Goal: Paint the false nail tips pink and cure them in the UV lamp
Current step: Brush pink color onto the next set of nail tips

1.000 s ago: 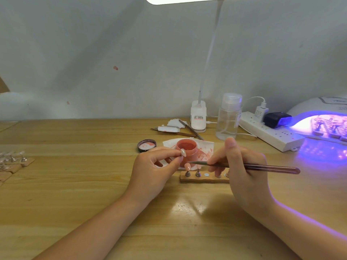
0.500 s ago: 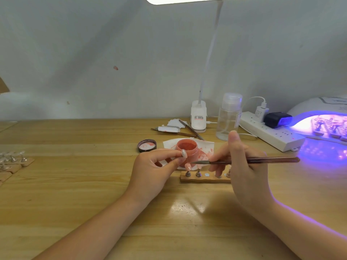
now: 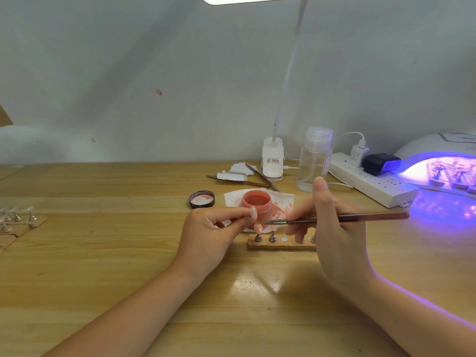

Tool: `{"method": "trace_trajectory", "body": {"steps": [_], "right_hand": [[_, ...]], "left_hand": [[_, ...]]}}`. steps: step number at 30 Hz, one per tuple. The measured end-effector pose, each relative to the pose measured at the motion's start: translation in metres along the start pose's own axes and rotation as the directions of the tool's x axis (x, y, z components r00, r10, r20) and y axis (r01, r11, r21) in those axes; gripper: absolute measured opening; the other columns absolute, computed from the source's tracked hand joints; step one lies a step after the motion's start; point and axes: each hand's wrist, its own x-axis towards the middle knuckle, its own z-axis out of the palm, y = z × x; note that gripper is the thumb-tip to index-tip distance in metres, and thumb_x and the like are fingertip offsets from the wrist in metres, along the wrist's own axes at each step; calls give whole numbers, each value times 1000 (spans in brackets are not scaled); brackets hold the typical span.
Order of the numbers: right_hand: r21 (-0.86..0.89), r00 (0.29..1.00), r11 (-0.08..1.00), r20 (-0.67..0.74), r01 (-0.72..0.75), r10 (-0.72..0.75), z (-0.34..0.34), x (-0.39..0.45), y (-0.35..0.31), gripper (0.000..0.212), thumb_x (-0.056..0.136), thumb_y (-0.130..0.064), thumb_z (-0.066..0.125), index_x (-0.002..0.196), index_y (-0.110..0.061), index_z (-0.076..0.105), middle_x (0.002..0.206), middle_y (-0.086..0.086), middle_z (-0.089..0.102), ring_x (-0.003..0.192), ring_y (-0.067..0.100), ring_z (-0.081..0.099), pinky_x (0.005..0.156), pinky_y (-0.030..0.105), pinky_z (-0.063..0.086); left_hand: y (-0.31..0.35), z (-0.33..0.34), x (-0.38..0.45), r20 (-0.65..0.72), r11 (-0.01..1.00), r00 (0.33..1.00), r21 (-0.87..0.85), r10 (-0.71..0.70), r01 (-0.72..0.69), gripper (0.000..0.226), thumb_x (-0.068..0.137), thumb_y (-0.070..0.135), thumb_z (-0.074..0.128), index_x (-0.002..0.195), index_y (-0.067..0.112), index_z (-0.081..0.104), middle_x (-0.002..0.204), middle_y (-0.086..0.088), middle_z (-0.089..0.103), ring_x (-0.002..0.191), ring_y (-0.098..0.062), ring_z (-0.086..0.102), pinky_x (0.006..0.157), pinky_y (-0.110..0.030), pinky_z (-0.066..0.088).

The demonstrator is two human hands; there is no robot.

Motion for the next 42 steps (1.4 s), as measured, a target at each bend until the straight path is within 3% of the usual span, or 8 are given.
{"method": "trace_trajectory", "body": {"steps": [12,17,21,26,35,38,42], "right_hand": [[-14,1000,1000,-16,12,-12,2,1,-2,48,87,-34,40,56,-6,64,49,2,62,41,8,54,45,14,43],[13,999,1000,-30,-17,18,3,0,-4,50,85,-36,40,51,-6,61,43,3,58,36,6,50,40,12,39],[9,999,999,-18,-36,36,3,0,-3,48,84,-36,41,54,-6,64,46,3,61,39,8,53,42,14,42],[22,996,998,-64,-56,58,2,1,-3,51,83,-40,41,48,-9,62,43,7,57,36,9,50,40,15,40],[26,996,998,-67,-56,58,1,1,-2,54,89,-39,42,50,-8,62,43,5,57,36,10,50,40,15,40],[24,996,997,-38,-74,75,2,1,-2,51,84,-39,42,51,-7,63,45,5,59,37,10,51,40,15,41],[14,993,994,-38,-107,108,2,0,-3,53,80,-45,41,43,-11,60,40,6,54,34,7,48,38,13,37]], "left_hand": [[-3,0,0,-8,999,1000,34,11,-11,18,69,13,72,76,29,71,65,27,66,58,14,55,59,-2,38],[-1,0,0,-4,1000,1000,6,4,-4,12,66,23,69,75,30,72,68,26,67,62,13,58,61,-3,40],[-2,0,0,3,999,1000,27,25,-25,19,70,12,71,75,30,71,65,28,66,58,14,55,59,-2,39],[-3,0,0,7,1000,1000,20,6,-6,12,67,23,69,77,30,72,69,25,68,65,11,59,62,-5,41],[-4,0,0,19,1000,1000,24,17,-18,18,72,13,71,76,30,72,69,22,69,64,12,58,61,-6,41],[-5,0,0,11,999,1000,49,17,-18,26,72,8,72,74,34,70,68,27,67,65,13,59,61,-5,41],[-2,0,0,23,999,999,37,25,-26,16,71,17,71,77,31,71,71,25,68,73,11,62,66,-5,43]]}}
